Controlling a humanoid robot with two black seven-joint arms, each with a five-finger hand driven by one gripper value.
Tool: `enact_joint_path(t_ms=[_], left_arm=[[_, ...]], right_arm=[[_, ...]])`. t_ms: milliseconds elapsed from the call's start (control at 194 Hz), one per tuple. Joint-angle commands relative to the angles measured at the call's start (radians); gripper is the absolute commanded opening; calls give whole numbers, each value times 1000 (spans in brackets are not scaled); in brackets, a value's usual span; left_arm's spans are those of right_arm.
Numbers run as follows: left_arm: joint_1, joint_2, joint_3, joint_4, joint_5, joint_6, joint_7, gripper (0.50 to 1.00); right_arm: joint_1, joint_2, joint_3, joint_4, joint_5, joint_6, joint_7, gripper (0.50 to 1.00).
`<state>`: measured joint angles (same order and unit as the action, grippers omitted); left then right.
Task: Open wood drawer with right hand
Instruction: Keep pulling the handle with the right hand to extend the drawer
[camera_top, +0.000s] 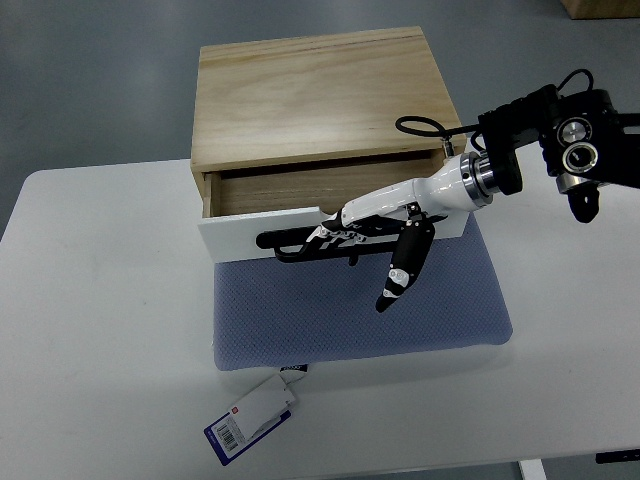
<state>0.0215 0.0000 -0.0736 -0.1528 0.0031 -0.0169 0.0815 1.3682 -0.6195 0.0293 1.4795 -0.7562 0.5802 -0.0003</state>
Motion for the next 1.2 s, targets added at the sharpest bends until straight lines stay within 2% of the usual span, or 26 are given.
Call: enact_joint_path(t_ms=[0, 356, 686, 1192], left_arm=[[0, 0, 0, 1, 0, 0, 0, 1000], [0, 0, 0, 1, 0, 0, 0, 1000], [0, 0, 0, 1, 0, 0, 0, 1000], [0, 0, 0, 1, 0, 0, 0, 1000]], right_arm=[[-1, 0, 0, -1, 0, 0, 0, 940], [-1, -6, 3, -8, 6, -3, 6, 940], [-4, 1, 1, -8, 6, -60, 17, 932], [-6, -8, 3, -8, 5, -49, 20, 936]])
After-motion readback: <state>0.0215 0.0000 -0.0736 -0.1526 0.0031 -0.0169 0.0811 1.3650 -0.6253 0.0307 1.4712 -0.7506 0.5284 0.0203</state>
